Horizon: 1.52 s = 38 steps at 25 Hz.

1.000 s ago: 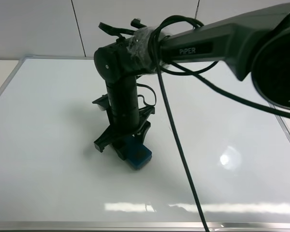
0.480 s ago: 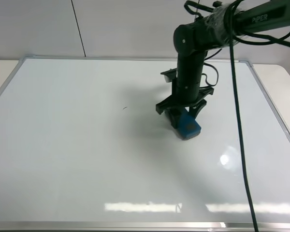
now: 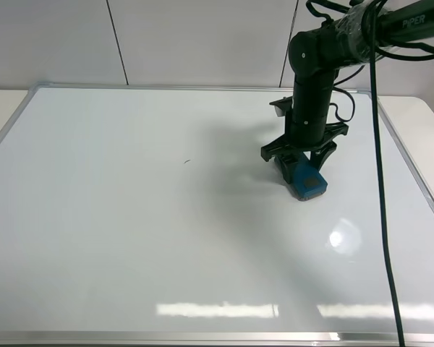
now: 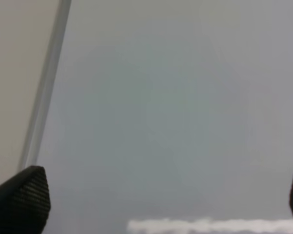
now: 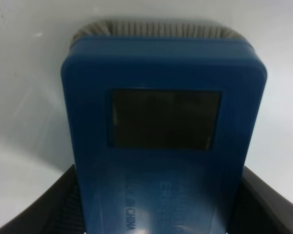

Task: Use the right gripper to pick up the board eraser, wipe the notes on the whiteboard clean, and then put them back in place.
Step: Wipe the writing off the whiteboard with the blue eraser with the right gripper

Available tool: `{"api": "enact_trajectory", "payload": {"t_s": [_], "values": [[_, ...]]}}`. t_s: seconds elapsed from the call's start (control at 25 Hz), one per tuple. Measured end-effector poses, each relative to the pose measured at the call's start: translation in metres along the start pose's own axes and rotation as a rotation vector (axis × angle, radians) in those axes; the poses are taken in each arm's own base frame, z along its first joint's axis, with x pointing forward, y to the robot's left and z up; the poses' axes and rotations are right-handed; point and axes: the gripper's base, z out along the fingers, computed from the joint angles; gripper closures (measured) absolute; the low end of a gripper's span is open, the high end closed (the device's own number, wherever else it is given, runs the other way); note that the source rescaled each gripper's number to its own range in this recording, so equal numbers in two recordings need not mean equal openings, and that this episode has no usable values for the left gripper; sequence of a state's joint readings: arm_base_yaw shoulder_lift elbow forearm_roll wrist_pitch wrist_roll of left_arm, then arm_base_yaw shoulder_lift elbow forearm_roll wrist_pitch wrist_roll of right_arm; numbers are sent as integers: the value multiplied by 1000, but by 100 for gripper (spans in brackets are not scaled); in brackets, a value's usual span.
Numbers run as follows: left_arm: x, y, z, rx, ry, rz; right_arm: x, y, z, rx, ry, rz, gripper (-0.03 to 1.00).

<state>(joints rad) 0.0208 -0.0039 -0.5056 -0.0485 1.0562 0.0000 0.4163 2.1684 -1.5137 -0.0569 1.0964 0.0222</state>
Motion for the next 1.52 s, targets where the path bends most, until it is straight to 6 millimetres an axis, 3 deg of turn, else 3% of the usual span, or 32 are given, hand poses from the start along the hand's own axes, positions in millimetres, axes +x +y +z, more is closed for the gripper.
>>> {"api": "enact_trajectory", "payload": {"t_s": [0.24, 0.56, 0.6, 0.72, 0.8, 1.0, 1.12, 1.52], "values": [[0, 0, 0, 0, 0, 0, -15, 33, -7, -46, -43, -41, 96], [0, 0, 0, 0, 0, 0, -76, 116, -16, -94, -137, -232, 96], [0, 0, 0, 0, 0, 0, -76, 116, -16, -94, -137, -232, 96], [0, 0, 0, 0, 0, 0, -90, 149, -16, -134, -205, -302, 96], [0, 0, 0, 0, 0, 0, -91, 182, -14, -189, -244, -360, 96], [0, 0, 0, -2, 0, -1, -78, 223, -13, -213, -257, -472, 96], [0, 0, 0, -2, 0, -1, -73, 233, -13, -225, -256, -494, 96], [0, 0, 0, -2, 0, -1, -73, 234, -16, -191, -269, -459, 96]]}}
